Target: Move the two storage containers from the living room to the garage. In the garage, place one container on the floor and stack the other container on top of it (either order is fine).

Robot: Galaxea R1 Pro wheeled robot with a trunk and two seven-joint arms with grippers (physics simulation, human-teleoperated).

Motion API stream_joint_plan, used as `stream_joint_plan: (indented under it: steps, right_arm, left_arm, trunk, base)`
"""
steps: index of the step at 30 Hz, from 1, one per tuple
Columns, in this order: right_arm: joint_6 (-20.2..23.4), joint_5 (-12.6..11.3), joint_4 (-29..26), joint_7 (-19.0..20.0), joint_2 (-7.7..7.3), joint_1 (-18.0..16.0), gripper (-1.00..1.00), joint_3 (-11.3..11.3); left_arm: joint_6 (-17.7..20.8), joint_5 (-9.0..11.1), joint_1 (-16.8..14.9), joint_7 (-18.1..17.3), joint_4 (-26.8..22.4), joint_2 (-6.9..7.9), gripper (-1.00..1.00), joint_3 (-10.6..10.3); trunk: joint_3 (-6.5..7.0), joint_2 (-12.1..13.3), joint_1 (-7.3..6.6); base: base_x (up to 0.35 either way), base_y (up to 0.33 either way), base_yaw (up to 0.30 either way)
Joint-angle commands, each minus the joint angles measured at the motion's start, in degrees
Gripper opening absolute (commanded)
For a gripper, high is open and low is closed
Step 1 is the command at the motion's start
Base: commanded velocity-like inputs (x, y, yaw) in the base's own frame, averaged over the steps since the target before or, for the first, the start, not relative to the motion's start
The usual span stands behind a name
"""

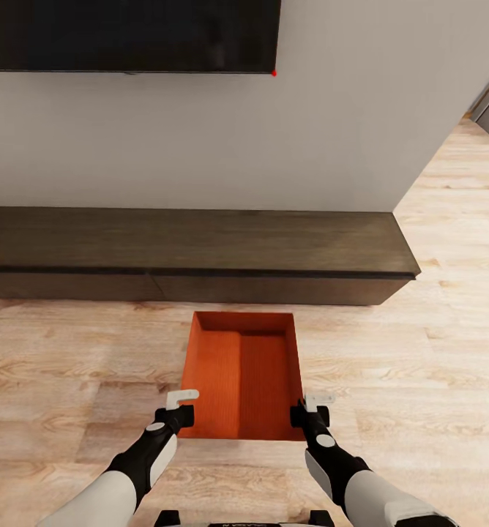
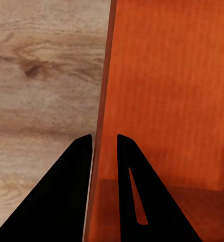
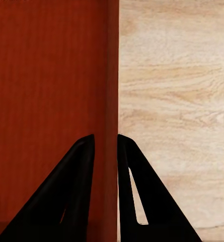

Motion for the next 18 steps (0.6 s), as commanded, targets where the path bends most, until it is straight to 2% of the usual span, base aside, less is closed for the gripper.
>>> stream_joint_plan:
  steps: [1,7,16,17,18]
  right_arm:
    - [-0.38,0.53,-0.28,-0.18,0.26,-0.05,-1.00,0.01]
    - [-1.05,-3.30,1.02,-0.58,0.09,-0.05,-1.00,3.45]
    - [-1.07,-9.92,0.96,-1.18,-0.43,-0.05,-1.00,10.13]
    - [-1.10,8.16,-0.90,1.44,0.42,-0.05,-1.00,-7.26]
    - [-1.11,8.18,-0.89,1.44,0.45,-0.05,-1.00,-7.26]
  left_arm:
    - [0.15,0.43,0.04,0.52,0.25,-0.04,-1.00,0.28]
    - [-0.07,0.35,0.04,0.46,0.64,-0.04,-1.00,0.05]
    - [-0.11,0.34,0.04,0.52,0.61,-0.04,-1.00,-0.16]
    - [-0.11,0.34,0.04,0.90,0.63,-0.04,-1.00,0.31]
    - [-0.11,0.34,0.04,0.90,0.62,-0.04,-1.00,0.31]
  trunk:
    - [-0.03,-0.02,0.00]
    - [-0.03,-0.02,0.00]
    - [-0.03,-0.02,0.00]
    - [-0.03,-0.02,0.00]
    - [-0.03,-0.02,0.00]
  base:
    - [0.000,0.000,0.000]
    - [0.000,0.000,0.000]
    - [0.000,0.000,0.000]
    - [0.000,0.000,0.000]
    - [0.000,0.000,0.000]
